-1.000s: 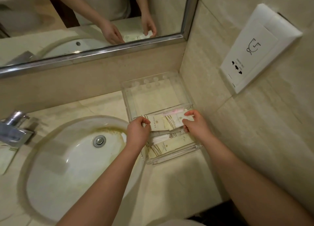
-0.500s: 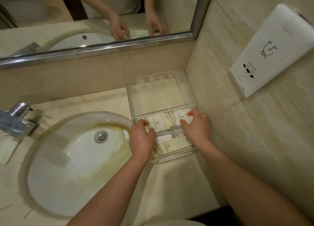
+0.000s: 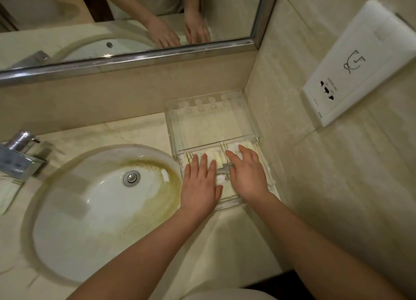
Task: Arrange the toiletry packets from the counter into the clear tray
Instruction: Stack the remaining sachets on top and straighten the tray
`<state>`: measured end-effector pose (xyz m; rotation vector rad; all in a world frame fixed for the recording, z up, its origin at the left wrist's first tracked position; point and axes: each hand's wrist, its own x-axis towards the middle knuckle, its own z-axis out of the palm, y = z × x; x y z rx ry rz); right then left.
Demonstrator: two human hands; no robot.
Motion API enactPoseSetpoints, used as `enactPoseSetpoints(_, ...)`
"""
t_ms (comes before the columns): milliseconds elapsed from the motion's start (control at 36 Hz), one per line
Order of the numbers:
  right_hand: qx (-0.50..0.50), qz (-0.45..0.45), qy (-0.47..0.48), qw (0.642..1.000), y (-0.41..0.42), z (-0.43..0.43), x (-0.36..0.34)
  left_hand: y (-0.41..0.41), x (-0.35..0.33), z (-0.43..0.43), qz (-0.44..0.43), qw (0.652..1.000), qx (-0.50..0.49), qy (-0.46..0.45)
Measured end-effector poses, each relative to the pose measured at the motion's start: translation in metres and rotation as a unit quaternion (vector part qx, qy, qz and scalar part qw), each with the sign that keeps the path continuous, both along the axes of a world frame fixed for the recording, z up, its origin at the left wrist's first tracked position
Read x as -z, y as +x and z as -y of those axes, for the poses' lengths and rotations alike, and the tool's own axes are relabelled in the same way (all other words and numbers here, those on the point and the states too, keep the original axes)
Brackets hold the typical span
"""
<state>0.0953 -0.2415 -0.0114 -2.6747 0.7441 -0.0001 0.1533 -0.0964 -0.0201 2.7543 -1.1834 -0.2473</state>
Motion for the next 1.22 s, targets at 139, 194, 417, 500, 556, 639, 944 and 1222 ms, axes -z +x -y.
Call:
enactPoseSetpoints(139, -0.015, -0.037, -0.005, 0.999, 0.000, -0.001, 0.001, 0.003, 0.000, 0.003, -0.016, 1.000, -0.018, -0.006)
enactPoseSetpoints(194, -0.022, -0.050, -0.009, 0.998, -0.001, -0.002, 0.001, 0.003, -0.001, 0.004, -0.022, 0.999, -0.025, 0.000)
enactPoseSetpoints(417, -0.046, -0.083, 0.005, 0.995, -0.004, -0.005, -0.004, 0.006, -0.009, 0.004, -0.016, 0.998, -0.050, 0.040)
enactPoseSetpoints(500, -0.052, -0.096, 0.018, 0.994, -0.005, -0.005, -0.008, 0.009, -0.014, 0.004, -0.038, 0.997, -0.063, 0.032)
enactPoseSetpoints(556, -0.051, -0.099, 0.024, 0.993, -0.004, -0.006, -0.010, 0.011, -0.016, 0.003, -0.059, 0.995, -0.071, 0.019)
enactPoseSetpoints(639, -0.020, -0.090, 0.025, 0.995, -0.003, -0.010, -0.017, 0.011, -0.022, -0.006, -0.067, 0.996, -0.062, -0.001)
enactPoseSetpoints(944, -0.086, 0.025, 0.081, 0.993, 0.022, -0.121, -0.043, 0.012, -0.037, -0.118, -0.075, 0.969, -0.196, -0.134)
enactPoseSetpoints(1222, -0.294, 0.001, 0.192, 0.936, 0.058, -0.278, -0.032, -0.021, -0.042, -0.325, -0.084, 0.872, -0.457, -0.156)
